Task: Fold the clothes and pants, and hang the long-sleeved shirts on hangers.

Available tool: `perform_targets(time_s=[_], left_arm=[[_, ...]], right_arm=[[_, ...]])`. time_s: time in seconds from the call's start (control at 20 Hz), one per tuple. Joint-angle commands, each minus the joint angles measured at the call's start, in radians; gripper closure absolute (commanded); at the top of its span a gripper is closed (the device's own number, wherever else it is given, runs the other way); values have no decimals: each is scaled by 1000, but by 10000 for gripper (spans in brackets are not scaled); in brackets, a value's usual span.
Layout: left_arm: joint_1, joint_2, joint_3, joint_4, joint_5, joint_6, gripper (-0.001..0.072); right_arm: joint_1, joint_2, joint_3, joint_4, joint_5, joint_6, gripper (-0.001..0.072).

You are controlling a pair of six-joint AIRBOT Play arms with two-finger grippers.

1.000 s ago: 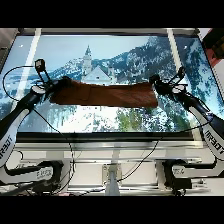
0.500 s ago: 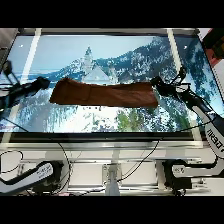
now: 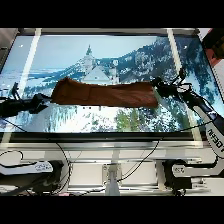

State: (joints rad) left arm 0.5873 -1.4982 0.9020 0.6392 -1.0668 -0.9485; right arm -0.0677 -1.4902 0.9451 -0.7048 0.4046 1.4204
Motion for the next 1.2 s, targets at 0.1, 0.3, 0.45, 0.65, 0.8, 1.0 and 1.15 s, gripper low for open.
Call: perform_targets(time_s=[0.1,0.3,0.45,0.65,0.8,1.0,1.15], left_arm=[[-75,-119,0,-133,95,53,-6],[-153,-120,0,-210,220,105,-4],[-233,-121,0,-222,326,105,2],[-320,-121,0,-253,460,104,195],[-360,-120,1,-256,505,113,545],[-374,-63,2,-255,496,203,693],[-374,59,2,-220,502,232,693]], right_arm=[[-1,0,0,1,13,1,42],[0,0,0,1,29,0,42],[0,0,0,1,35,0,42],[0,0,0,0,56,0,42],[0,0,0,-8,56,-3,43],[0,0,31,-10,148,-186,43],[0,0,123,-9,248,-211,277]])
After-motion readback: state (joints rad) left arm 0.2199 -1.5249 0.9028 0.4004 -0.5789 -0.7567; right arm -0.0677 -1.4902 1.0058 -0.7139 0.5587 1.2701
